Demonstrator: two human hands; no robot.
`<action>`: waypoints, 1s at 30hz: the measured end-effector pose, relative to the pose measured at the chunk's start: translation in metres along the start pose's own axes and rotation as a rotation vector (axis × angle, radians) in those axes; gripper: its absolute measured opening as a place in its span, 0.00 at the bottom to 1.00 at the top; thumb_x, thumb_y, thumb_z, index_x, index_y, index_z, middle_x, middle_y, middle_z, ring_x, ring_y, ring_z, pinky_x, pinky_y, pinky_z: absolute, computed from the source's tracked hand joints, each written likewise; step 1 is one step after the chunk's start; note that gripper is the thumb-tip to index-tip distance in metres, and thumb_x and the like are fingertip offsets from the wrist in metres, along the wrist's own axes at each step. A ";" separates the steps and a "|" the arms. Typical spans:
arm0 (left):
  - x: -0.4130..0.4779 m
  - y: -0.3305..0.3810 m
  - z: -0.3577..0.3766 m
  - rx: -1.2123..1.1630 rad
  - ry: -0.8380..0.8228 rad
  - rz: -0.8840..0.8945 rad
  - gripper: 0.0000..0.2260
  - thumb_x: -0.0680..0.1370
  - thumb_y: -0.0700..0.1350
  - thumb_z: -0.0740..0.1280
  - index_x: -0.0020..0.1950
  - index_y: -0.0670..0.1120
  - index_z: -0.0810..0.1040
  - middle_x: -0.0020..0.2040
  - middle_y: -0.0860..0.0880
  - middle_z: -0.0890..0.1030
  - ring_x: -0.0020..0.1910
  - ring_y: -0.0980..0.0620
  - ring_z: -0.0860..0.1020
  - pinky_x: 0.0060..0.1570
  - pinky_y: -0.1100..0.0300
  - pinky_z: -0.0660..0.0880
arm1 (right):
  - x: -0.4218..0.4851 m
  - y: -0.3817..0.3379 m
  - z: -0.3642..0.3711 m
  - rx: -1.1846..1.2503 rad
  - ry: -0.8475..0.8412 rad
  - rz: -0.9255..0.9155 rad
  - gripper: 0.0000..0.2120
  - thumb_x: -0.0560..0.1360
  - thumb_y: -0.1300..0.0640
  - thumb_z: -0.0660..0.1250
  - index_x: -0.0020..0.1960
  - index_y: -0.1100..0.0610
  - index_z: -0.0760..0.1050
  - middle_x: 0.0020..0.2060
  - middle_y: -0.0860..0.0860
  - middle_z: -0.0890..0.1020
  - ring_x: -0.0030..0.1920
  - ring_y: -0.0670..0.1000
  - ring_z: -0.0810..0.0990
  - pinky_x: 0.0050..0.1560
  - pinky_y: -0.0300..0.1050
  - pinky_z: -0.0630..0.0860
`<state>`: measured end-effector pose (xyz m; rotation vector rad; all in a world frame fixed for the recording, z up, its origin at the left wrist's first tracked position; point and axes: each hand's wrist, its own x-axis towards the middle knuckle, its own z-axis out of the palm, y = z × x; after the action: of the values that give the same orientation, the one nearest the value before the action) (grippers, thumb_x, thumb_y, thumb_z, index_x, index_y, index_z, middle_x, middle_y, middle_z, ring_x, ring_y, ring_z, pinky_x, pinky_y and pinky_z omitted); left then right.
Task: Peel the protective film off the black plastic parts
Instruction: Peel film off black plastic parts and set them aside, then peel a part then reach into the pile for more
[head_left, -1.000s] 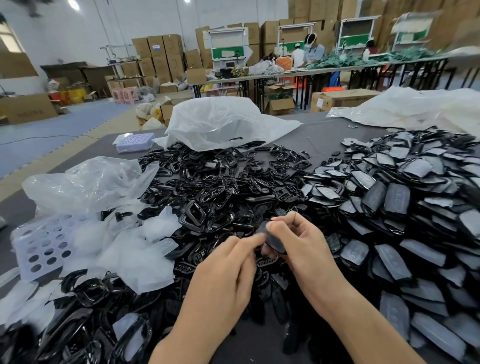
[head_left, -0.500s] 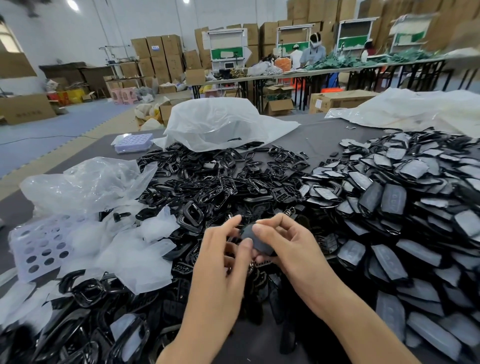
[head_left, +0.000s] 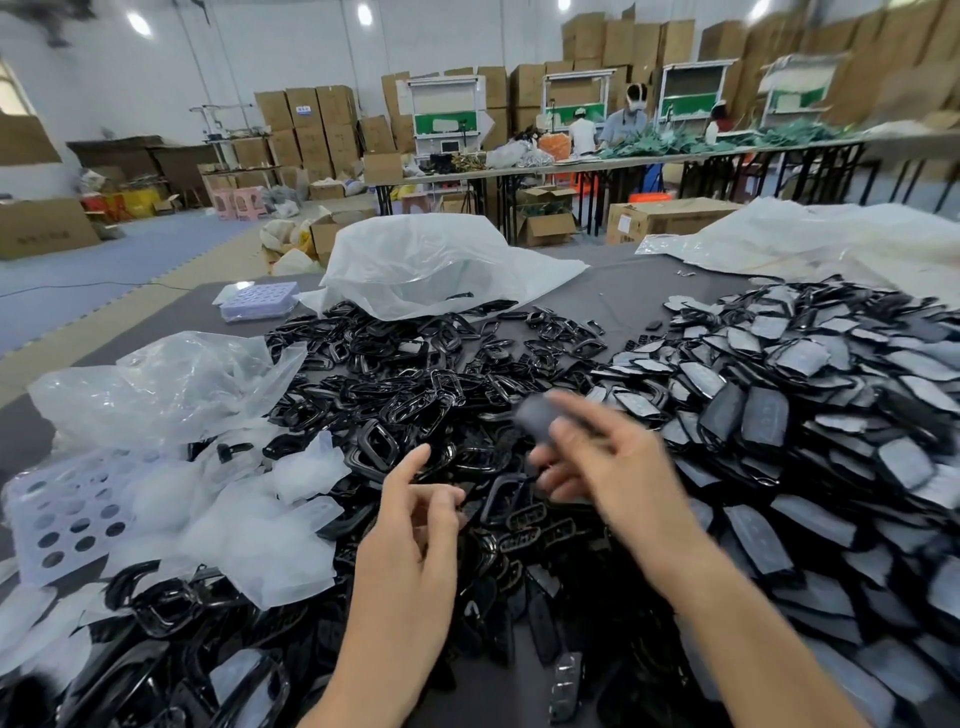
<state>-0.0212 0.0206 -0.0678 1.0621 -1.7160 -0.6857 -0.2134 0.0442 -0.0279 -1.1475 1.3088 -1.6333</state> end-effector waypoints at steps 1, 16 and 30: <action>-0.002 0.001 0.000 0.050 -0.024 0.032 0.18 0.82 0.51 0.60 0.71 0.62 0.65 0.51 0.64 0.79 0.45 0.61 0.80 0.42 0.69 0.74 | 0.010 -0.009 -0.015 0.045 0.146 -0.039 0.18 0.81 0.59 0.65 0.70 0.48 0.73 0.40 0.57 0.87 0.33 0.49 0.84 0.33 0.37 0.79; 0.012 -0.019 -0.005 0.988 -0.169 0.096 0.31 0.74 0.61 0.70 0.72 0.46 0.72 0.69 0.43 0.75 0.68 0.41 0.73 0.71 0.46 0.66 | -0.024 0.048 0.026 -1.277 -0.212 -0.159 0.30 0.80 0.35 0.55 0.80 0.41 0.55 0.80 0.48 0.59 0.79 0.50 0.55 0.79 0.48 0.50; 0.016 -0.007 -0.015 0.102 -0.182 0.108 0.05 0.76 0.52 0.71 0.50 0.62 0.78 0.44 0.62 0.82 0.45 0.63 0.80 0.42 0.74 0.70 | -0.029 0.041 0.024 -0.813 -0.107 -0.281 0.23 0.79 0.32 0.55 0.72 0.36 0.67 0.62 0.29 0.73 0.67 0.33 0.65 0.68 0.29 0.60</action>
<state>-0.0077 0.0034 -0.0611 0.9925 -1.9685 -0.6484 -0.1807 0.0544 -0.0716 -1.9329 1.8735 -1.1937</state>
